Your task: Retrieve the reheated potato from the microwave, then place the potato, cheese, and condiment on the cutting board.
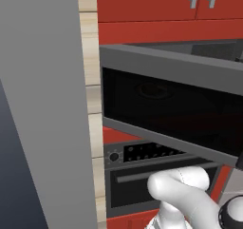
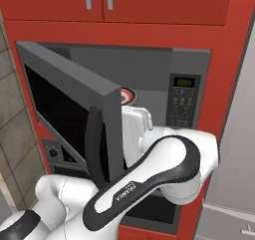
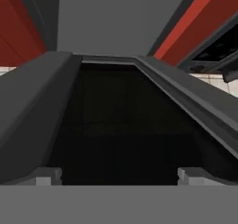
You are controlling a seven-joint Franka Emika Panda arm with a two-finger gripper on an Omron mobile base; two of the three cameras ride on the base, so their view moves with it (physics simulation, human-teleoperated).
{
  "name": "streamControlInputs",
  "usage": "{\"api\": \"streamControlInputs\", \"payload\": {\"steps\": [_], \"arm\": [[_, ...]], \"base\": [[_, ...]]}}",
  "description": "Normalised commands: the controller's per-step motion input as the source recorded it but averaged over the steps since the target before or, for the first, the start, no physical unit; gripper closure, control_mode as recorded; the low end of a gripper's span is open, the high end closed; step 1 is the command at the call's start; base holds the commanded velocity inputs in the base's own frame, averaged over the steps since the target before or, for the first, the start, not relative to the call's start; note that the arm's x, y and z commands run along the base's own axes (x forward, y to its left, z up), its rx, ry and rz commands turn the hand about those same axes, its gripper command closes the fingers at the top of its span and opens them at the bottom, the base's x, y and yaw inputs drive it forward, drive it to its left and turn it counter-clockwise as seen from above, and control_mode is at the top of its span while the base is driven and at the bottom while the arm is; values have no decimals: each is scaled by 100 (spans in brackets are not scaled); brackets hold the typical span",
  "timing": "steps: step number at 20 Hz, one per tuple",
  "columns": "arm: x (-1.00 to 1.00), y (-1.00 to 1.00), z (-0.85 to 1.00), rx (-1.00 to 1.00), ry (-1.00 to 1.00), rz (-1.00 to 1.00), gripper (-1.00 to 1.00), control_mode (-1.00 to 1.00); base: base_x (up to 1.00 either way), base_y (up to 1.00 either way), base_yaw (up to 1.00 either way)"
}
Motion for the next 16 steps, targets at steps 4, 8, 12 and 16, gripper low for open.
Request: {"api": "streamControlInputs", "payload": {"steps": [4, 8, 12, 16], "arm": [[-45, 28, 0, 0, -7, 14, -100, -100], [-45, 29, 0, 0, -5, 14, -100, -100], [-42, 30, 1, 3, 0, 15, -100, -100], [-43, 35, 0, 6, 0, 14, -100, -100]], "base": [[0, 0, 0], [0, 0, 0], [0, 0, 0], [0, 0, 0]]}}
